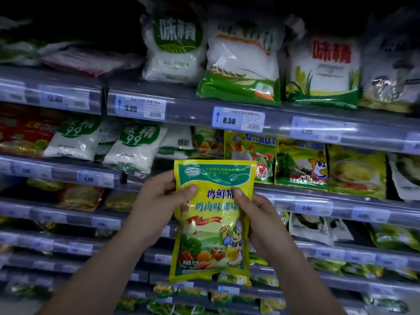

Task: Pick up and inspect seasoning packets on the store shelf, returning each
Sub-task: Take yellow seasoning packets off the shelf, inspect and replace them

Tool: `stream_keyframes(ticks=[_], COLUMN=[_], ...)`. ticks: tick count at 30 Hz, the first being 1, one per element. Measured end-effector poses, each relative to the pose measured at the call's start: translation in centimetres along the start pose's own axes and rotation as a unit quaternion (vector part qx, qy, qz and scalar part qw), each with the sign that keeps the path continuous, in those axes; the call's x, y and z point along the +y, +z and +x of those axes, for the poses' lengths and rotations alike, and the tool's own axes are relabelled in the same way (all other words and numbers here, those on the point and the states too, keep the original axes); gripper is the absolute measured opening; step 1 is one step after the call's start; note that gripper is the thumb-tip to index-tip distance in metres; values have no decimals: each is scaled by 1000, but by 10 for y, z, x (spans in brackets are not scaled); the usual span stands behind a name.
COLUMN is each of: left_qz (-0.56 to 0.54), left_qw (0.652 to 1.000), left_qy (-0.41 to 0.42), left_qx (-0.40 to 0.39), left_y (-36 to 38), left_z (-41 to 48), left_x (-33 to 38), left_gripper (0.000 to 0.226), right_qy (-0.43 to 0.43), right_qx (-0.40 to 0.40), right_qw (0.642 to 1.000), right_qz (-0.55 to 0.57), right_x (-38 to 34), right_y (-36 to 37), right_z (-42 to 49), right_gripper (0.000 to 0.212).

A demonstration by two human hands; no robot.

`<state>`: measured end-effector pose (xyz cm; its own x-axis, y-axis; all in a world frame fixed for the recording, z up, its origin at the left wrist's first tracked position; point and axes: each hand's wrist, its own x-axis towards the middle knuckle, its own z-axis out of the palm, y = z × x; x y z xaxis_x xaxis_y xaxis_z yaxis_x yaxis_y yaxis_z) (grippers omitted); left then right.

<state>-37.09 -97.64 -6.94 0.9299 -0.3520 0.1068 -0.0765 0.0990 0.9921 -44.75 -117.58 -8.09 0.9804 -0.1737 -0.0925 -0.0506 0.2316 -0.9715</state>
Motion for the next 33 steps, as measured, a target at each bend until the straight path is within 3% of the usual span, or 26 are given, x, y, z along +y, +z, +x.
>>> stream_keyframes(ticks=[6, 10, 13, 16, 18, 22, 24, 26, 28, 30, 33], left_qz=[-18, -131, -171, -191, -196, -192, -198, -176, -128, -73, 22], left_qw=[995, 981, 975, 975, 974, 975, 973, 977, 985, 990, 989], left_qy=[-57, -124, -131, -115, -108, -111, -115, -111, -98, -67, -5], left_qx=[79, 65, 50, 6, -15, -8, 14, 38, 63, 101, 146], left_y=[25, 31, 29, 25, 23, 20, 16, 11, 6, -2, -16], left_z=[1, 7, 6, 4, 4, 4, 6, 8, 10, 12, 14], left_x=[-2, 0, -1, -3, -4, -5, -3, -1, 2, 2, 10], left_gripper=[17, 29, 37, 23, 25, 35, 44, 41, 26, 22, 15], right_qy=[34, 63, 66, 62, 61, 66, 58, 73, 59, 40, 3], right_qx=[-15, -10, -11, -20, -26, -46, -87, -132, -143, -124, -110], right_qw=[999, 995, 993, 992, 992, 994, 995, 983, 975, 976, 978], right_qz=[34, 81, 97, 104, 108, 75, 5, -104, -156, -175, -175], right_x=[3, 1, -1, -2, 0, -1, 3, 8, 13, 11, 8], right_y=[-32, -41, -47, -50, -53, -57, -59, -57, -55, -48, -38], right_z=[5, 8, 8, 8, 11, 8, 5, 1, 2, 1, 6], right_gripper=[26, 51, 47, 44, 45, 38, 39, 57, 56, 61, 84])
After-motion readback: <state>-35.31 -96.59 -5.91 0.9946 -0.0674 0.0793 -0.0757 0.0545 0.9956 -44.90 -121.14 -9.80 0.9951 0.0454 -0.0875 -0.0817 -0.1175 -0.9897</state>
